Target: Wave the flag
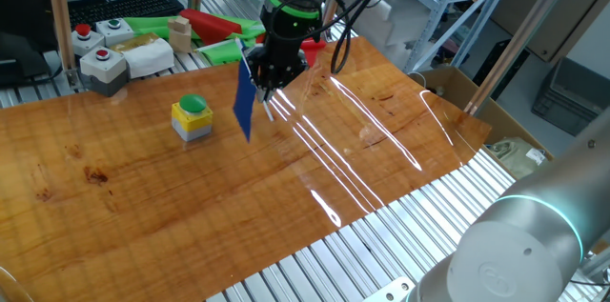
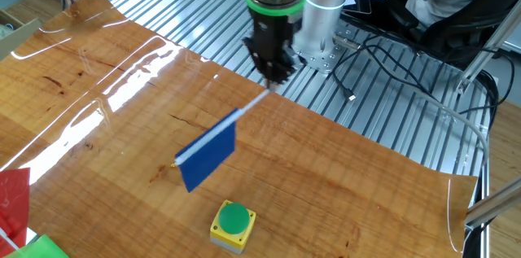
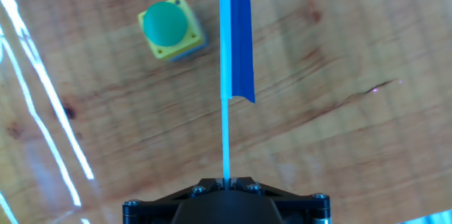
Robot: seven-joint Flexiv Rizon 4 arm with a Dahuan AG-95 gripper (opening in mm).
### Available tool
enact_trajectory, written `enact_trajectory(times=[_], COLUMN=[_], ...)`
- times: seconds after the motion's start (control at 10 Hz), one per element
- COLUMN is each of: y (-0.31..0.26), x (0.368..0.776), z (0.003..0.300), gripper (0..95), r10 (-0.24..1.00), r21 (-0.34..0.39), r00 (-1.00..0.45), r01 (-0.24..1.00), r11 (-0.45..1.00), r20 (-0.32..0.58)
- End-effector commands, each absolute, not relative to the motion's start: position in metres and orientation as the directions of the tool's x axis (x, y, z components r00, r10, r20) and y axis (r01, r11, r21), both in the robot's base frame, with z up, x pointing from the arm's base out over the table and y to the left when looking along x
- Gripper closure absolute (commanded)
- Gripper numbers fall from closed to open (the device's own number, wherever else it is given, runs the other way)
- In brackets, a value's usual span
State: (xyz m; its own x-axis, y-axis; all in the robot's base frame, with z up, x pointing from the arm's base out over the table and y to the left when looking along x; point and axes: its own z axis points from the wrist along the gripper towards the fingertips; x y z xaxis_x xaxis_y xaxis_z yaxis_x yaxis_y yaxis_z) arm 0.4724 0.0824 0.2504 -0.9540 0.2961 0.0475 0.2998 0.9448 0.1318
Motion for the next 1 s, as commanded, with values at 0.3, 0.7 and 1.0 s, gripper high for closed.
enact_trajectory(times=[0.3, 0.7, 1.0], y=[0.057, 0.020, -0.001], x=[0.482, 0.491, 0.496], z=[0.244, 0.234, 0.223], gripper=[95.0, 95.0, 95.0], r10=[0.114, 0.024, -0.019], r21=[-0.023, -0.027, -0.022], r00=[-0.993, -1.000, -1.000], r01=[0.113, 0.024, -0.019], r11=[0.993, 0.999, 1.000], r20=[0.010, 0.005, 0.003])
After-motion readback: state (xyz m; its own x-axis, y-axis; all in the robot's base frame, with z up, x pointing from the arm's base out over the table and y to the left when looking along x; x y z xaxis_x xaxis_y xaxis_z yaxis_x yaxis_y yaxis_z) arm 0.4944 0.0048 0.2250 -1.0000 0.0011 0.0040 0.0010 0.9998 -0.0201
